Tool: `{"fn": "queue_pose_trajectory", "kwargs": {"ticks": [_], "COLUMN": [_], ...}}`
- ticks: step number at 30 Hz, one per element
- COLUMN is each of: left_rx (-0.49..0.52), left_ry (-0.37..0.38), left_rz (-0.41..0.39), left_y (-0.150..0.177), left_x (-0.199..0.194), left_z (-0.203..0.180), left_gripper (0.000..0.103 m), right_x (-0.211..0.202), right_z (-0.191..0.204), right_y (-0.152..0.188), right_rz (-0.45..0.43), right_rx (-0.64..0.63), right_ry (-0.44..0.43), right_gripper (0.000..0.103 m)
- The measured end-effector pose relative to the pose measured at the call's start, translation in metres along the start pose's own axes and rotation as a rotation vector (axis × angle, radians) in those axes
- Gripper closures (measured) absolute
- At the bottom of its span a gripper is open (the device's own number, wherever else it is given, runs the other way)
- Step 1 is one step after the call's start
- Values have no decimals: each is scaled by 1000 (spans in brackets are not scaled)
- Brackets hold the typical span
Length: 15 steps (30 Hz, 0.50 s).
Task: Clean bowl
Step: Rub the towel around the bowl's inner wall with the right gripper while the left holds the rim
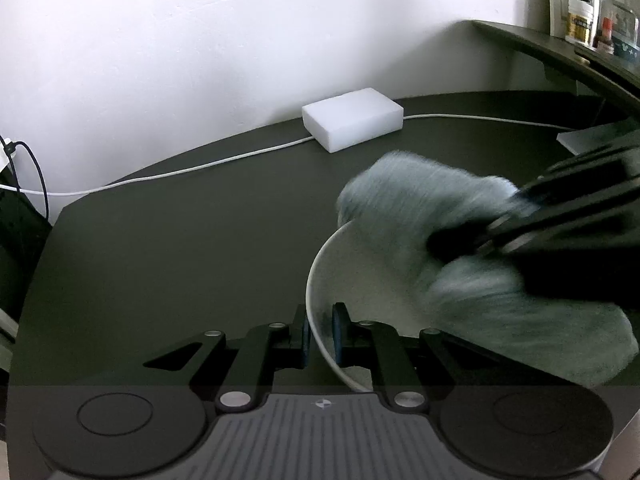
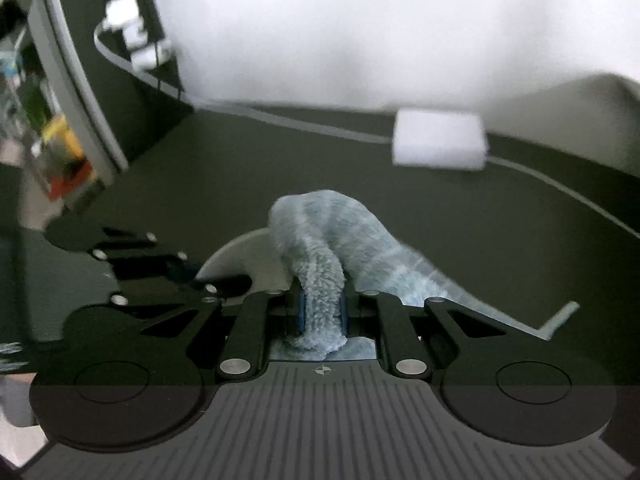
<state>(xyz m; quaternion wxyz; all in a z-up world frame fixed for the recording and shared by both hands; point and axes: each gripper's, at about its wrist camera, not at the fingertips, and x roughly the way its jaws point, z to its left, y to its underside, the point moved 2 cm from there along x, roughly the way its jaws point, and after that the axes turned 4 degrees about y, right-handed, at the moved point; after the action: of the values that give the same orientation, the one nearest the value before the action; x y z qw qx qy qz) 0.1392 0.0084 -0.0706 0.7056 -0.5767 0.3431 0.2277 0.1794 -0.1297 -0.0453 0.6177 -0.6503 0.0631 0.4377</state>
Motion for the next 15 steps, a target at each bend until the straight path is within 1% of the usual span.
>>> {"fn": "queue_pose_trajectory", "kwargs": {"ticks": [1,2,3,4,5,8,10,11,12,13,14,15], "left_rx": [2,5,8,17,28,126,211,224,232,240,229,181], "left_ry": [-1,9,20,28,36,41,50,41,30,19,18,16], "left_rz": [5,8,10,7,3,-19,-10,-6,-3,1,4,10], "left_y": [0,-2,-4,-6,-8,-19,-24,-23,-22,-22,-21,-21], "left_x": [0,0,1,2,3,8,16,18,20,22,22,19], "left_z": [0,0,1,2,2,-5,-13,-14,-15,-15,-14,-11], "left_gripper": [91,87,77,74,71,66,67,69,73,74,77,80], "right_x": [-7,-10,-14,-19,-19,-19,-16,-15,-14,-14,-14,-13], "right_z": [-2,-4,-5,-6,-8,-10,-13,-13,-13,-12,-12,-11], "right_y": [1,2,2,2,3,5,6,6,6,7,7,6], "right_rz": [-19,-28,-36,-45,-46,-46,-40,-38,-36,-35,-35,-34], "right_rx": [8,11,19,27,28,31,34,31,29,23,19,13], "right_ry": [2,-1,-18,-36,-43,-70,-83,-87,-91,-93,-93,-94], "right_gripper": [87,87,87,87,87,87,87,87,85,85,85,85]}}
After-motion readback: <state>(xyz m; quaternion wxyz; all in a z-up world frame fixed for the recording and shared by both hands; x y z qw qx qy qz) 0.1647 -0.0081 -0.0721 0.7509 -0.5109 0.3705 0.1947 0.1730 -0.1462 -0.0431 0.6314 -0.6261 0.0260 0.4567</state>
